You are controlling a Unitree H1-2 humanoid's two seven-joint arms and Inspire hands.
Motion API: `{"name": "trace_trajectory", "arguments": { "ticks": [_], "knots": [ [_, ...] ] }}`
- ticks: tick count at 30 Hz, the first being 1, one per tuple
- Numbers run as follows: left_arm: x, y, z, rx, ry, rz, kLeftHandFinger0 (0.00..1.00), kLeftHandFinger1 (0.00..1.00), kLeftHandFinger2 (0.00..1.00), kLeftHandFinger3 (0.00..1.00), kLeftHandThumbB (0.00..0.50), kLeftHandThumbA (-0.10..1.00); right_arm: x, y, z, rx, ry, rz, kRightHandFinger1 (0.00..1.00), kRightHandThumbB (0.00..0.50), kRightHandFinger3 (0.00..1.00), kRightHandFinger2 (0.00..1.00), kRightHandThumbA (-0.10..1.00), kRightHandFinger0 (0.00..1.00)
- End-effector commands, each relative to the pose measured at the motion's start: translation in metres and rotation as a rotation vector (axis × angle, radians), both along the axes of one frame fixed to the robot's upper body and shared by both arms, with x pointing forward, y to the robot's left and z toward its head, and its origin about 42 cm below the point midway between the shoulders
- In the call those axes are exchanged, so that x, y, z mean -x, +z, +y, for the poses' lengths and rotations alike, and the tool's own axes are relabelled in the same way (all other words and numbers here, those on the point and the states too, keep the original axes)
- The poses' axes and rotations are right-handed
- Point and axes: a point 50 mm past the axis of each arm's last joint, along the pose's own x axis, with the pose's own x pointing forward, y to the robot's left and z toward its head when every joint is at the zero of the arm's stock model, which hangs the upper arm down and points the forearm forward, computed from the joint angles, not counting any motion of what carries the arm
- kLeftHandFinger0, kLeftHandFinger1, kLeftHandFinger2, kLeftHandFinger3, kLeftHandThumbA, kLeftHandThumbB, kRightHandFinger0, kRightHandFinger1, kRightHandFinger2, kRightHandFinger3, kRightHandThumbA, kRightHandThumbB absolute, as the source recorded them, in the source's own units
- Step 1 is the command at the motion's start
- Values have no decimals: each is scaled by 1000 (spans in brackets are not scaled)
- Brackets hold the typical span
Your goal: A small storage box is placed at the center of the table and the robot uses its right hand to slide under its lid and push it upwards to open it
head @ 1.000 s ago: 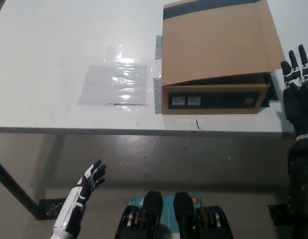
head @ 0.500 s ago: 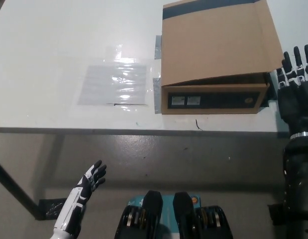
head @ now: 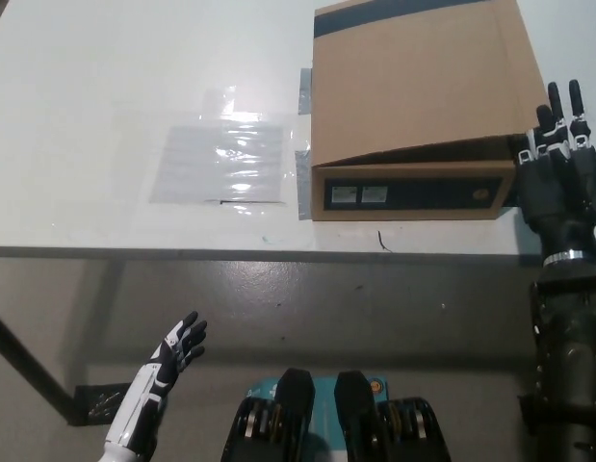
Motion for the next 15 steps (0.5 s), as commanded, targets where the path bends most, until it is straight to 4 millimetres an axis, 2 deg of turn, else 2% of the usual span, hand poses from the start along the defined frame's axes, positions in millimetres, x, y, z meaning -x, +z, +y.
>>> {"name": "trace_trajectory", "arguments": {
  "ticks": [1, 9, 12, 15],
  "knots": [
    [-1, 7, 1, -6, -13, -47, 1000, 1000, 1000, 1000, 325, 1000, -8, 39, 8, -23, 37, -114, 1000, 303, 1000, 1000, 1000, 1000],
    [0, 7, 1, -4, -15, -41, 1000, 1000, 1000, 1000, 316, 1000, -7, 51, 17, -14, 47, -126, 1000, 287, 1000, 1000, 1000, 1000],
    [0, 7, 1, -7, -14, -45, 1000, 1000, 1000, 1000, 329, 1000, -9, 58, 23, -18, 52, -130, 1000, 273, 1000, 1000, 1000, 1000],
    [0, 7, 1, -15, -14, -48, 1000, 1000, 1000, 1000, 314, 1000, -12, 60, 30, -46, 65, -124, 1000, 270, 1000, 1000, 1000, 1000]
  ]
}}
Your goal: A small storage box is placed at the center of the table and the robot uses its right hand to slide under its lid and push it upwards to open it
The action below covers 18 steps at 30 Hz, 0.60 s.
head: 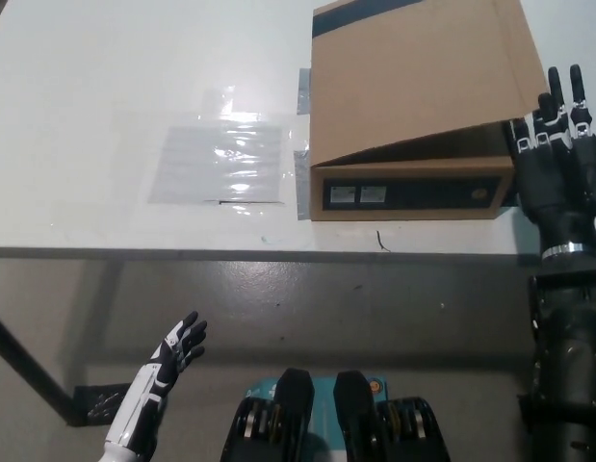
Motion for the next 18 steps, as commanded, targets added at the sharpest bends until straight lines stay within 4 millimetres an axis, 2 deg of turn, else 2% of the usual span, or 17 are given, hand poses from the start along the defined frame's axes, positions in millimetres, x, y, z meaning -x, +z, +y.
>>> {"name": "trace_trajectory", "arguments": {
  "ticks": [1, 4, 9, 12, 18],
  "knots": [
    [-1, 7, 1, -11, -15, -47, 1000, 1000, 1000, 1000, 313, 1000, -13, 42, 20, -29, 42, -87, 1000, 269, 1000, 1000, 1000, 1000],
    [-1, 7, 1, -7, -14, -40, 1000, 1000, 1000, 1000, 322, 1000, -18, 44, 30, -35, 49, -70, 1000, 279, 1000, 1000, 1000, 1000],
    [-1, 8, 0, -16, -19, -43, 1000, 1000, 1000, 1000, 319, 1000, -27, 47, 47, -85, 97, -55, 1000, 269, 1000, 1000, 1000, 1000],
    [-2, 9, 0, -11, -20, -44, 1000, 1000, 1000, 1000, 341, 1000, -35, 51, 61, -94, 126, -63, 1000, 249, 1000, 1000, 1000, 1000],
    [-3, 9, 1, -10, -20, -44, 1000, 1000, 1000, 1000, 331, 1000, -42, 62, 84, -104, 160, -60, 1000, 277, 1000, 1000, 1000, 1000]
  ]
}}
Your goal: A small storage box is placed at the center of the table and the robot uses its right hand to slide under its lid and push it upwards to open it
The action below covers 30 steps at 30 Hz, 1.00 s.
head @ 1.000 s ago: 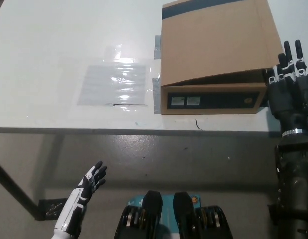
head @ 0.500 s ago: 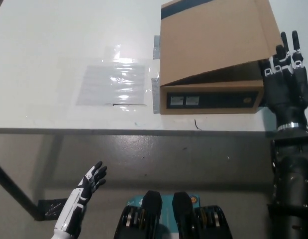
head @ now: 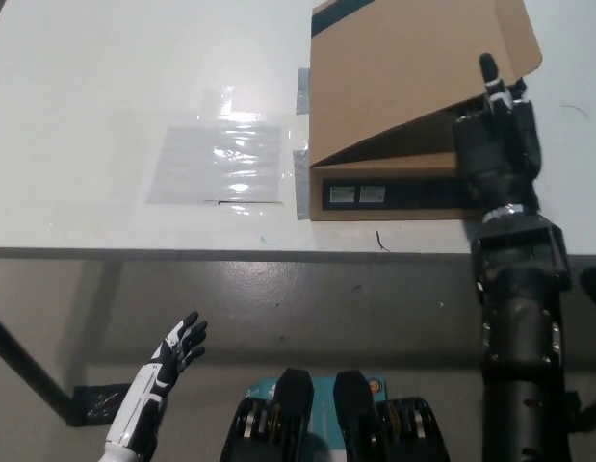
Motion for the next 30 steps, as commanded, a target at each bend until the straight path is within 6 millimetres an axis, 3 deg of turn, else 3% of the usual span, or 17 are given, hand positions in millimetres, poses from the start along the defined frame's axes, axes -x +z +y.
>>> {"name": "trace_trajectory", "arguments": {
  "ticks": [1, 13, 16, 19, 20, 24, 30],
  "knots": [
    [-3, 9, 1, -9, -20, -44, 1000, 1000, 1000, 1000, 332, 1000, -11, 40, 26, -19, 47, -83, 1000, 279, 1000, 1000, 1000, 1000],
    [-3, 10, 1, -18, -22, -29, 1000, 1000, 1000, 1000, 364, 1000, -7, 71, 69, 67, 126, -160, 1000, 280, 1000, 1000, 1000, 1000],
    [-4, 10, 0, -22, -22, -35, 1000, 1000, 1000, 1000, 372, 1000, -3, 79, 83, 122, 148, -183, 1000, 324, 1000, 1000, 1000, 1000],
    [-4, 11, 0, -26, -25, -34, 1000, 1000, 1000, 1000, 371, 1000, 1, 85, 96, 196, 167, -215, 1000, 314, 1000, 1000, 1000, 1000],
    [-4, 11, 0, -26, -26, -35, 1000, 1000, 1000, 1000, 366, 1000, 3, 86, 102, 243, 160, -219, 1000, 322, 1000, 1000, 1000, 1000],
    [-5, 10, 0, -34, -24, -29, 1000, 1000, 1000, 1000, 382, 1000, 8, 81, 121, 325, 179, -237, 1000, 263, 1000, 1000, 1000, 1000],
    [-8, 10, 0, -36, -32, -21, 1000, 1000, 1000, 1000, 410, 1000, 16, 78, 150, 435, 218, -261, 1000, 272, 1000, 1000, 1000, 1000]
  ]
}}
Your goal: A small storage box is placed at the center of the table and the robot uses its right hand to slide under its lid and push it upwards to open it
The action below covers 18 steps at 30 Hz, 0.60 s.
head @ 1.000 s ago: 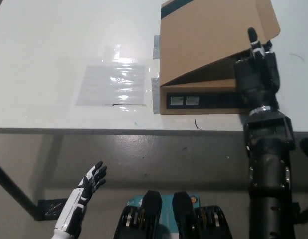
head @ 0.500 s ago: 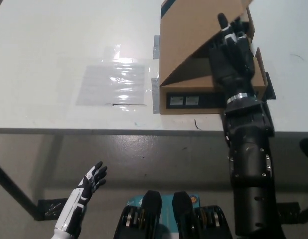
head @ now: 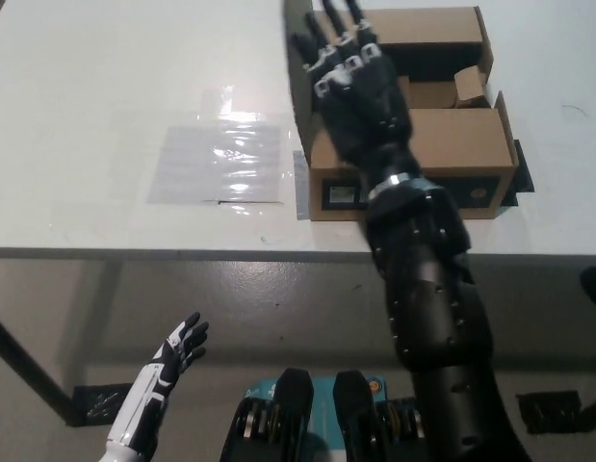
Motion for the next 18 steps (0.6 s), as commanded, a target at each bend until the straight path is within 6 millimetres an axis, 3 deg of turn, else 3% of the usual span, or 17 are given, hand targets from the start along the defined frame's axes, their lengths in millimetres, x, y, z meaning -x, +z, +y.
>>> {"name": "trace_trajectory", "arguments": {
  "ticks": [1, 7, 10, 16, 18],
  "knots": [
    [-7, 11, 0, -22, -32, -36, 1000, 1000, 1000, 1000, 404, 1000, 7, 32, 34, 102, 24, -135, 1000, 283, 1000, 1000, 1000, 1000],
    [-11, 11, -1, -28, -44, -43, 1000, 1000, 1000, 1000, 420, 1000, 1, 20, 46, 180, 42, -123, 1000, 298, 1000, 1000, 1000, 1000],
    [-11, 13, -1, -31, -40, -45, 1000, 1000, 1000, 1000, 432, 1000, -9, 8, 50, 200, 48, -67, 1000, 273, 1000, 1000, 1000, 1000],
    [-12, 15, -2, -33, -44, -49, 1000, 1000, 1000, 1000, 432, 1000, -25, -11, 45, 256, 37, -21, 1000, 262, 1000, 1000, 1000, 1000],
    [-13, 16, -2, -37, -43, -53, 1000, 1000, 1000, 1000, 433, 1000, -33, -21, 39, 276, 29, -5, 1000, 284, 1000, 1000, 1000, 1000]
  ]
}}
